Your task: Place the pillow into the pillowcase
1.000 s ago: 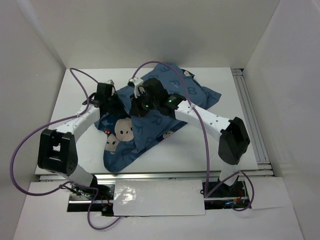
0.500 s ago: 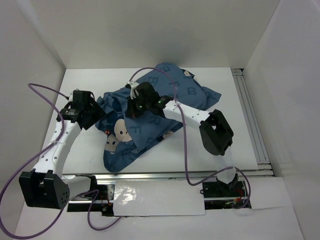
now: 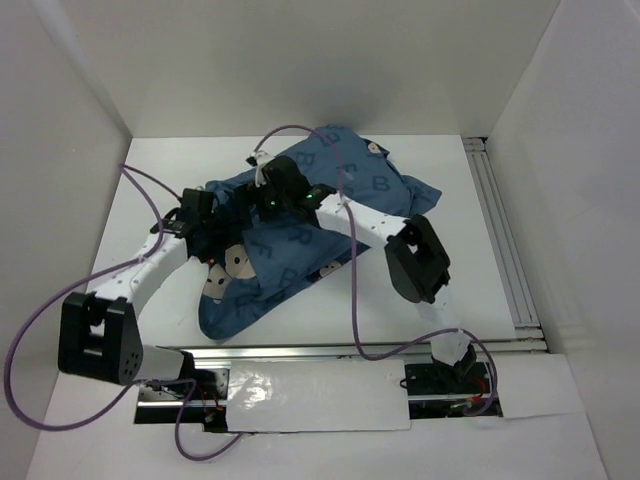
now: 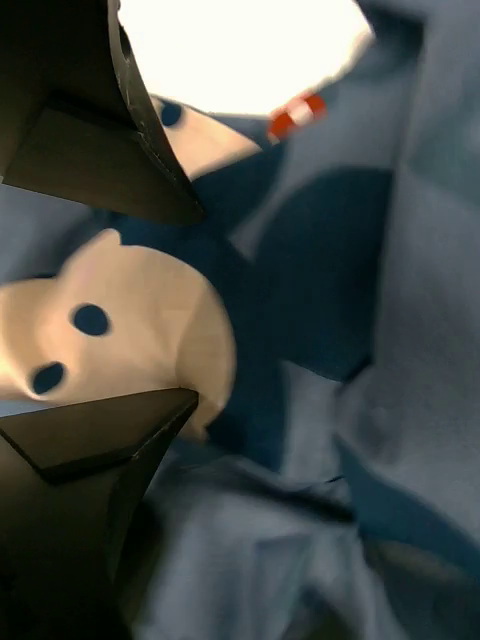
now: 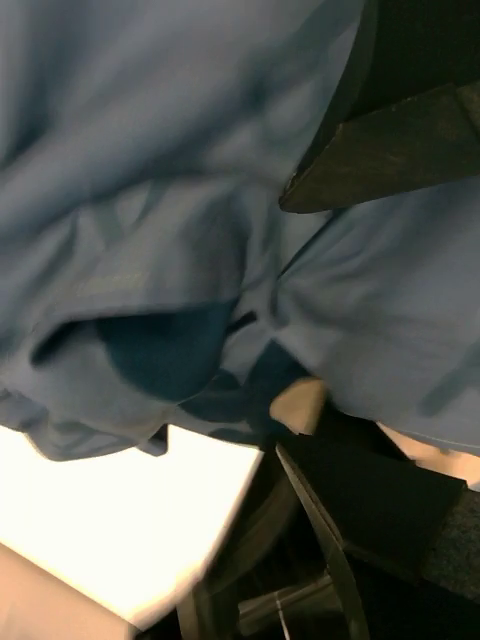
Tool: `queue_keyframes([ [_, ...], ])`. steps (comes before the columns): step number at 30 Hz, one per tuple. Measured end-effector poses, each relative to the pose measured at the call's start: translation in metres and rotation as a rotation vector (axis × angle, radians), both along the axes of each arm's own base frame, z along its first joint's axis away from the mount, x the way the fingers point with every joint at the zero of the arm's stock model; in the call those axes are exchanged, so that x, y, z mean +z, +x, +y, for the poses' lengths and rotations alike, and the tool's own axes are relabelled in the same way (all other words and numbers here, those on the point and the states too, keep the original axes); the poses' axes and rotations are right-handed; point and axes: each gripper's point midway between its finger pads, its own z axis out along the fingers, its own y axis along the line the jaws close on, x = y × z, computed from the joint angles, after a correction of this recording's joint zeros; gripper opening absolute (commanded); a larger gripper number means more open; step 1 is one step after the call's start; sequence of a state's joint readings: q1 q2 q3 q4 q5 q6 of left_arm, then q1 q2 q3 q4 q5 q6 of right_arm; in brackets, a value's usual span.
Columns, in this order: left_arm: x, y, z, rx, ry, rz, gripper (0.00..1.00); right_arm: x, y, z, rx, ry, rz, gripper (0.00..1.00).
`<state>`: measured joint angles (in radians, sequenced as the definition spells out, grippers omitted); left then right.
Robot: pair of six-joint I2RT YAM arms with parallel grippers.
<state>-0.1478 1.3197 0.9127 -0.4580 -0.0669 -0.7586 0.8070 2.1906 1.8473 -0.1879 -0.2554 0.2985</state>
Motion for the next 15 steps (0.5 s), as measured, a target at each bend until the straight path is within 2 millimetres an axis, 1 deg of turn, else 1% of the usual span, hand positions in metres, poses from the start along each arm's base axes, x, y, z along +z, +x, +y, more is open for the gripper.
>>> queue_keyframes([
  [2,-0.013,0.008,-0.007,-0.021,-0.008,0.031,0.79,0.017,0.005,-0.024,-0.056,-0.005,-0.033,1.00],
  [4,-0.025,0.019,-0.010,-0.037,-0.009,0.064,0.76,0.037,0.008,-0.053,-0.116,-0.006,-0.054,1.00],
  [6,-0.033,0.035,-0.015,-0.052,-0.011,0.095,0.76,0.064,0.014,-0.090,-0.199,0.003,-0.093,1.00],
  [7,-0.037,0.046,-0.017,-0.057,-0.008,0.105,0.75,0.077,0.016,-0.107,-0.239,0.009,-0.110,1.00],
  [9,-0.039,0.077,-0.021,-0.075,-0.001,0.102,0.75,0.110,0.025,-0.149,-0.351,0.032,-0.160,1.00],
  [10,-0.037,0.094,-0.023,-0.082,-0.001,0.096,0.75,0.121,0.028,-0.165,-0.395,0.042,-0.175,1.00],
  [11,-0.034,0.116,-0.026,-0.098,-0.003,0.079,0.75,0.132,0.033,-0.187,-0.451,0.051,-0.192,1.00],
  [12,-0.032,0.142,-0.028,-0.111,-0.009,0.051,0.75,0.140,0.037,-0.209,-0.505,0.057,-0.203,1.00],
  [13,-0.032,0.166,-0.028,-0.120,-0.019,0.035,0.73,0.143,0.040,-0.226,-0.548,0.056,-0.207,1.00],
  [14,-0.028,0.188,-0.029,-0.126,-0.035,0.020,0.75,0.141,0.043,-0.243,-0.591,0.050,-0.202,1.00],
  [15,-0.024,0.212,-0.027,-0.130,-0.053,-0.004,0.76,0.137,0.046,-0.256,-0.621,0.042,-0.193,1.00],
])
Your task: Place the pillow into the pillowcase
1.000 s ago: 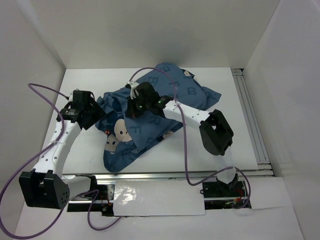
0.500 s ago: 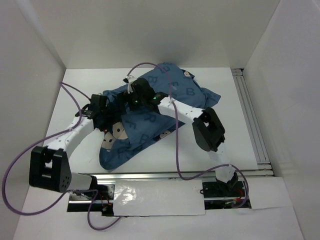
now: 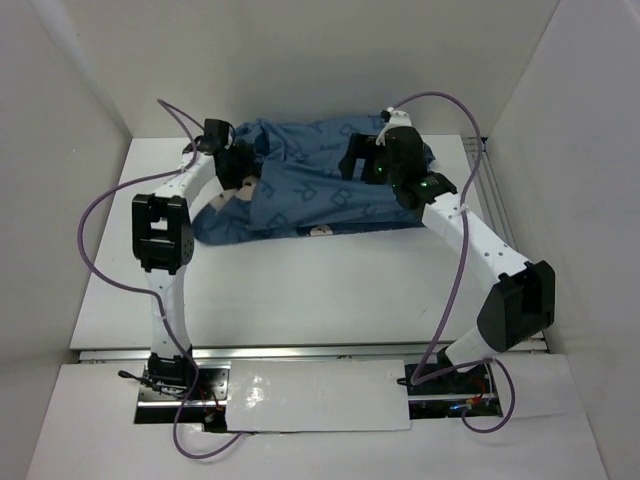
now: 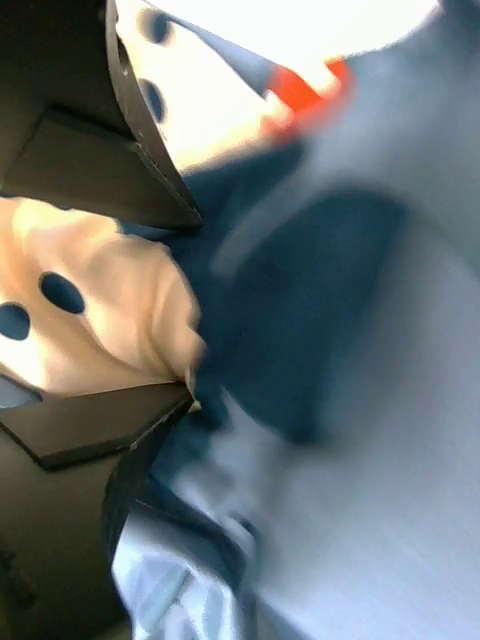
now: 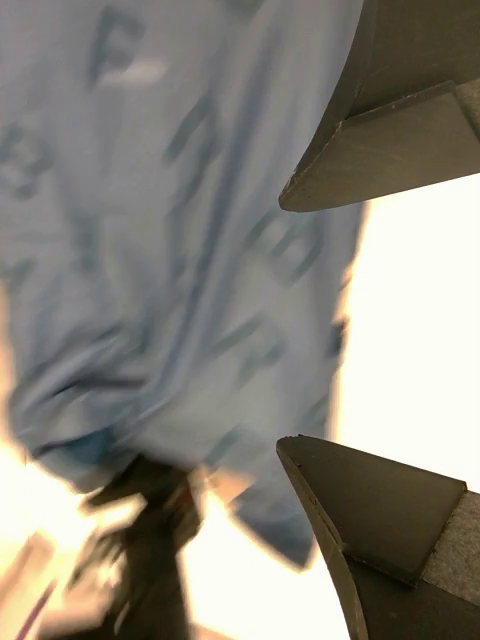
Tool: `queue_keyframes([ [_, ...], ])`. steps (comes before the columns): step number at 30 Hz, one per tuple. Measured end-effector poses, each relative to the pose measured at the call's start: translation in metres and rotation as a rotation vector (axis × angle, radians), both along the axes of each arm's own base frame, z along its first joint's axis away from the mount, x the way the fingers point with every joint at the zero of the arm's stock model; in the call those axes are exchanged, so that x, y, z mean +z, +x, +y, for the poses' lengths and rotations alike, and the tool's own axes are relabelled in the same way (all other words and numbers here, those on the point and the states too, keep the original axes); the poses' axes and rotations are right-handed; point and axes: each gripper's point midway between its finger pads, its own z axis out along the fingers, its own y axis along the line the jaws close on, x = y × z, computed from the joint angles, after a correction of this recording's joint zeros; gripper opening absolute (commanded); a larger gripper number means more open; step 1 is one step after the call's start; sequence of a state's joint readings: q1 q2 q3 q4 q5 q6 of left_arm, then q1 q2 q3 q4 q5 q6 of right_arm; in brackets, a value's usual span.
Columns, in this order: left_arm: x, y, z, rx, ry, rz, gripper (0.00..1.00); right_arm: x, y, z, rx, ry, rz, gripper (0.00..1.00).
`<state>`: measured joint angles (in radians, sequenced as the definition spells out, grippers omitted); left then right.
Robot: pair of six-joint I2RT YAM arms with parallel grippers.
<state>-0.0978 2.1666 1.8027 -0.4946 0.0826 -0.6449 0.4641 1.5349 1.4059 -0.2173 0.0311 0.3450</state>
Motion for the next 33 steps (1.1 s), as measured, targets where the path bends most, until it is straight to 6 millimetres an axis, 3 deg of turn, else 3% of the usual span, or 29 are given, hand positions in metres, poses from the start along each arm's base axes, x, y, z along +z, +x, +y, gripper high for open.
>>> queue_keyframes([
  [2,0.009,0.030,0.011,0.005,-0.018,-0.052,0.82,-0.016,0.004,-0.025,-0.059,-0.016,0.043,1.00],
  [5,0.023,0.029,0.041,0.059,-0.002,-0.070,1.00,-0.049,0.004,-0.056,-0.125,-0.044,0.132,1.00],
  [11,0.057,-0.059,0.112,0.247,0.109,-0.029,1.00,-0.084,0.002,-0.110,-0.232,-0.036,0.242,1.00],
  [14,0.063,-0.090,0.140,0.328,0.153,-0.026,1.00,-0.096,0.000,-0.142,-0.302,-0.008,0.279,1.00],
  [16,0.050,-0.101,0.149,0.350,0.156,0.002,1.00,-0.103,-0.003,-0.161,-0.346,0.005,0.299,1.00],
  [19,0.013,-0.109,0.153,0.352,0.149,0.074,1.00,-0.111,-0.007,-0.188,-0.411,0.030,0.325,1.00],
  [22,-0.027,-0.108,0.147,0.326,0.126,0.125,0.98,-0.115,-0.011,-0.207,-0.450,0.056,0.334,1.00],
  [25,-0.052,-0.101,0.144,0.310,0.110,0.130,0.93,-0.117,-0.019,-0.224,-0.489,0.080,0.337,1.00],
  [28,-0.047,-0.077,0.147,0.312,0.097,0.049,0.75,-0.115,-0.024,-0.236,-0.518,0.096,0.331,1.00],
  [29,-0.048,-0.071,0.149,0.313,0.091,0.037,0.56,-0.114,-0.024,-0.238,-0.523,0.097,0.327,1.00],
  [30,-0.048,-0.067,0.148,0.301,0.087,0.028,0.23,-0.114,-0.024,-0.241,-0.530,0.098,0.323,1.00],
  [31,-0.053,-0.057,0.151,0.314,0.075,0.024,0.00,-0.115,-0.025,-0.243,-0.538,0.097,0.324,1.00],
  [33,-0.055,-0.046,0.154,0.304,0.073,0.001,0.00,-0.120,-0.028,-0.247,-0.551,0.096,0.334,1.00],
])
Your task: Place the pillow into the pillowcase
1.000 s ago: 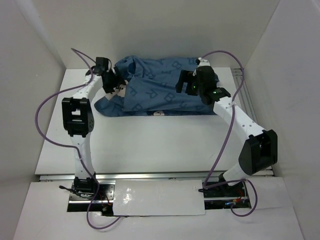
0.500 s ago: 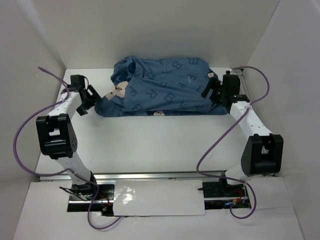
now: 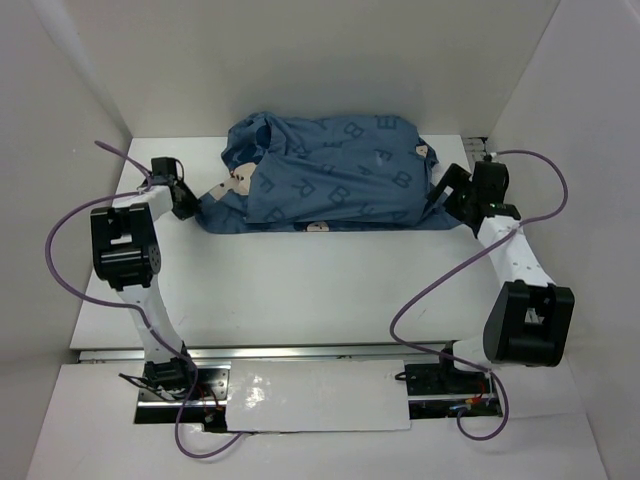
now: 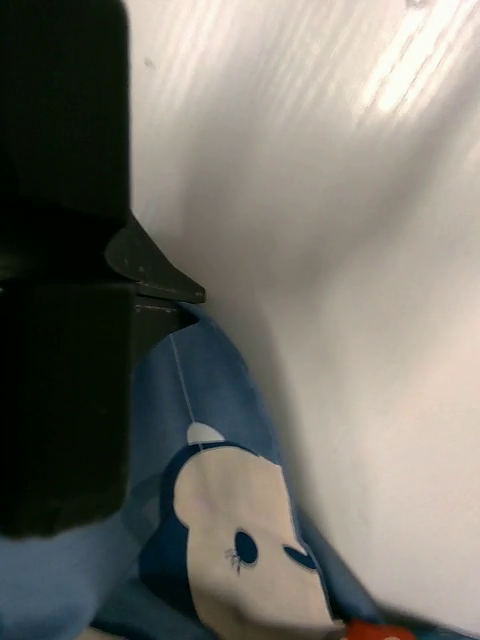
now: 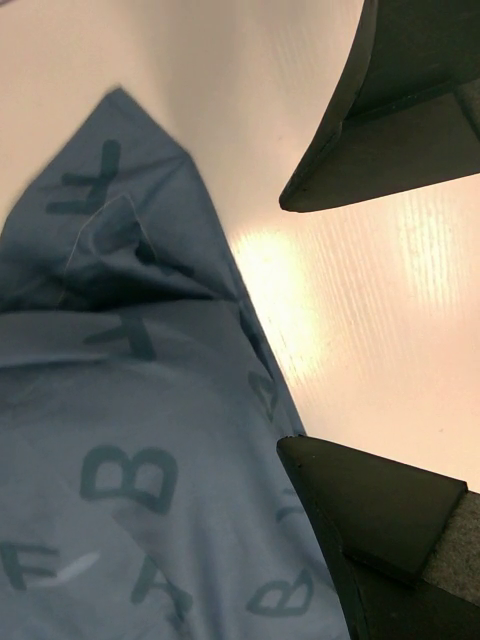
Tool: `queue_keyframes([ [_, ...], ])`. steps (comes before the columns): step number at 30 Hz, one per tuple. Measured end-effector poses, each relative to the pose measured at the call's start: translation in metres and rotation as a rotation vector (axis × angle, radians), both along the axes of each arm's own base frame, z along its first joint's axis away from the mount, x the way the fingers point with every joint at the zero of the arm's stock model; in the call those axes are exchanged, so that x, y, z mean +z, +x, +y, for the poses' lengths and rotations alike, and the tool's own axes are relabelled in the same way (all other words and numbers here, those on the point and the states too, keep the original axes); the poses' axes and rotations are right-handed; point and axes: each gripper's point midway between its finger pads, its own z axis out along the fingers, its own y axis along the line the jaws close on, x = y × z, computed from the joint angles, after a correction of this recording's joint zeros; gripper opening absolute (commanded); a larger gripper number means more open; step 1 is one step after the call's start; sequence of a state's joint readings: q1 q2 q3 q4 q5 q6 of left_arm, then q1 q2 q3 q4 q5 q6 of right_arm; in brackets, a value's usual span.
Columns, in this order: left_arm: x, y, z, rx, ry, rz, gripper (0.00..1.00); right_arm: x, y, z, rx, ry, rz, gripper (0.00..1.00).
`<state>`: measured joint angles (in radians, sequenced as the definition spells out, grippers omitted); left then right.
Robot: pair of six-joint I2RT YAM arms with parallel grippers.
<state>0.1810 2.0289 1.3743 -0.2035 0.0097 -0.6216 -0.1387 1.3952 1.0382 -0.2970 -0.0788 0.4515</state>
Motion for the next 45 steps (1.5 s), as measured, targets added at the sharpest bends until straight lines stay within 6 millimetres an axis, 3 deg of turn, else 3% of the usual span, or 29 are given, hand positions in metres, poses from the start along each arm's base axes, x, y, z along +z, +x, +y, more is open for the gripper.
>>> queue_keyframes([
  [6,-0.002,-0.001,0.000,-0.012,-0.005,-0.030,0.00,-0.028,-0.002,-0.020,-0.045,-0.011,0.062,1.00],
  [10,-0.003,-0.017,0.000,-0.005,0.009,-0.015,0.00,-0.068,0.007,-0.032,-0.018,-0.047,0.155,1.00],
  [17,-0.003,-0.019,0.001,0.000,0.015,-0.012,0.00,-0.135,0.040,-0.053,0.137,-0.165,0.295,1.00],
  [24,-0.003,-0.020,0.003,0.005,0.019,-0.003,0.00,-0.135,0.049,-0.068,0.241,-0.317,0.291,1.00],
  [32,-0.003,-0.019,0.004,0.008,0.020,0.003,0.00,-0.143,0.056,-0.061,0.329,-0.331,0.279,0.98],
  [35,-0.003,-0.019,0.004,0.009,0.021,0.003,0.00,-0.144,0.059,-0.055,0.350,-0.345,0.277,0.85],
  [36,-0.003,-0.019,0.004,0.009,0.021,0.003,0.00,-0.144,0.063,-0.051,0.360,-0.355,0.273,0.76],
  [38,-0.003,-0.019,0.005,0.011,0.024,0.003,0.00,-0.145,0.070,-0.042,0.374,-0.372,0.270,0.37],
  [39,-0.003,-0.019,0.005,0.012,0.025,0.004,0.00,-0.144,0.073,-0.037,0.379,-0.374,0.266,0.06],
  [40,-0.003,-0.019,0.005,0.013,0.026,0.004,0.00,-0.144,0.077,-0.033,0.378,-0.372,0.263,0.00],
  [45,-0.002,-0.019,0.005,0.012,0.025,0.002,0.00,-0.141,0.072,-0.027,0.316,-0.352,0.274,0.00],
])
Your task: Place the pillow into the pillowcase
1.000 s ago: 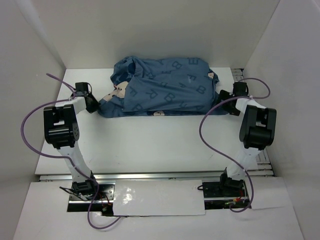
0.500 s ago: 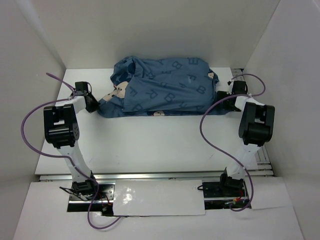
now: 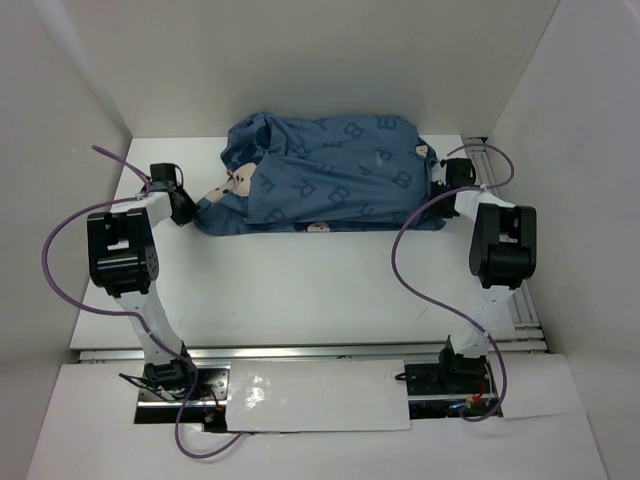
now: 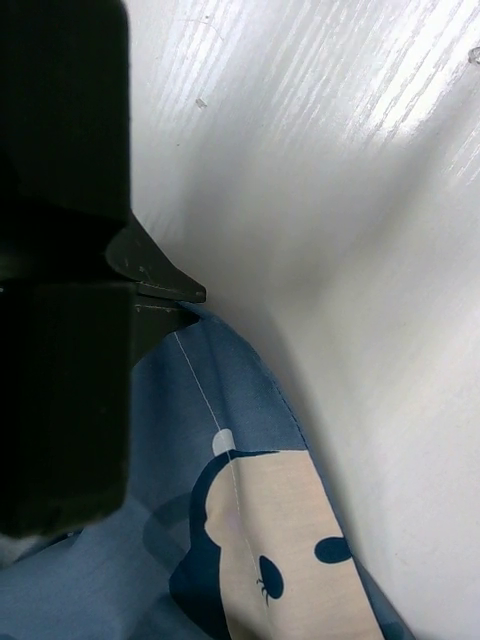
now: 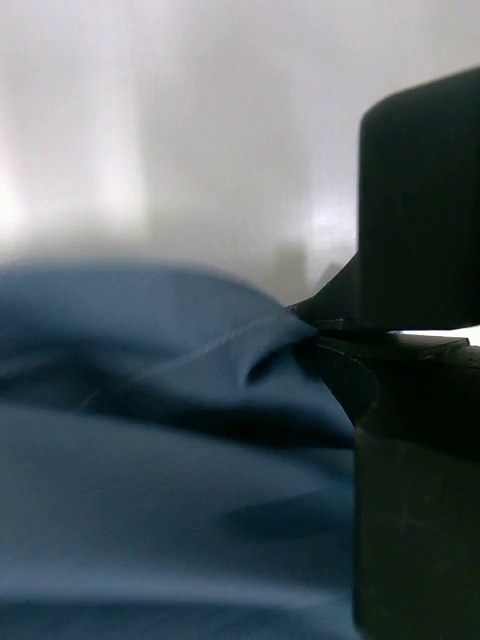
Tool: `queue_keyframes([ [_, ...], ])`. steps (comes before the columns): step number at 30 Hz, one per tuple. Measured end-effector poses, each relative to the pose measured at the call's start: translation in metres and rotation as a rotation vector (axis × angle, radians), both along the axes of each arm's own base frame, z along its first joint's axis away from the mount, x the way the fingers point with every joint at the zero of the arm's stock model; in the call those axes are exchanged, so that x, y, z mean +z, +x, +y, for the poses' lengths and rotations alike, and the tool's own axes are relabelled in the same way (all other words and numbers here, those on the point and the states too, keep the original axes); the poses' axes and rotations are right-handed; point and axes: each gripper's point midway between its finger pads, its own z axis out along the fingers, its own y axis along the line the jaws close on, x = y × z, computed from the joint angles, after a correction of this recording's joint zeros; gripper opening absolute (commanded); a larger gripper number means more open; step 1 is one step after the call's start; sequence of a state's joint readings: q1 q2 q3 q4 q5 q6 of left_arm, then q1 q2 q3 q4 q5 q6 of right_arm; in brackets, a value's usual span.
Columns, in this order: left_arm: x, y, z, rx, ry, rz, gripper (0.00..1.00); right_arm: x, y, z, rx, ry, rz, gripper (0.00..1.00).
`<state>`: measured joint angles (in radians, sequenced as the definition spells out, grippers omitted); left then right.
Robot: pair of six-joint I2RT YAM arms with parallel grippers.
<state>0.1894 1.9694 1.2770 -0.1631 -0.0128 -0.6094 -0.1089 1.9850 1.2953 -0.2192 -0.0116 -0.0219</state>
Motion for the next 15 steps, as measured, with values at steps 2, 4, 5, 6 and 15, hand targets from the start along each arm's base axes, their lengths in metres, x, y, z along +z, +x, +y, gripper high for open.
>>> queue_keyframes([
  [2,0.002,-0.003,-0.001,0.000,-0.002,0.008,0.00,0.006,-0.013,-0.001,-0.041,0.013,0.006,0.00],
  [4,0.011,-0.009,-0.002,0.003,-0.007,0.018,0.00,0.031,-0.021,-0.001,-0.083,0.026,-0.025,0.00],
  [5,0.020,-0.014,-0.002,0.006,-0.008,0.017,0.00,0.054,-0.021,-0.002,-0.107,0.038,-0.071,0.00],
  [6,0.046,-0.018,-0.003,0.013,-0.009,-0.012,0.00,0.082,-0.019,-0.003,-0.125,0.049,-0.134,0.00],
  [15,0.364,-0.033,0.012,0.080,0.043,-0.549,0.00,0.439,-0.037,-0.026,-0.203,0.094,-0.846,0.00],
])
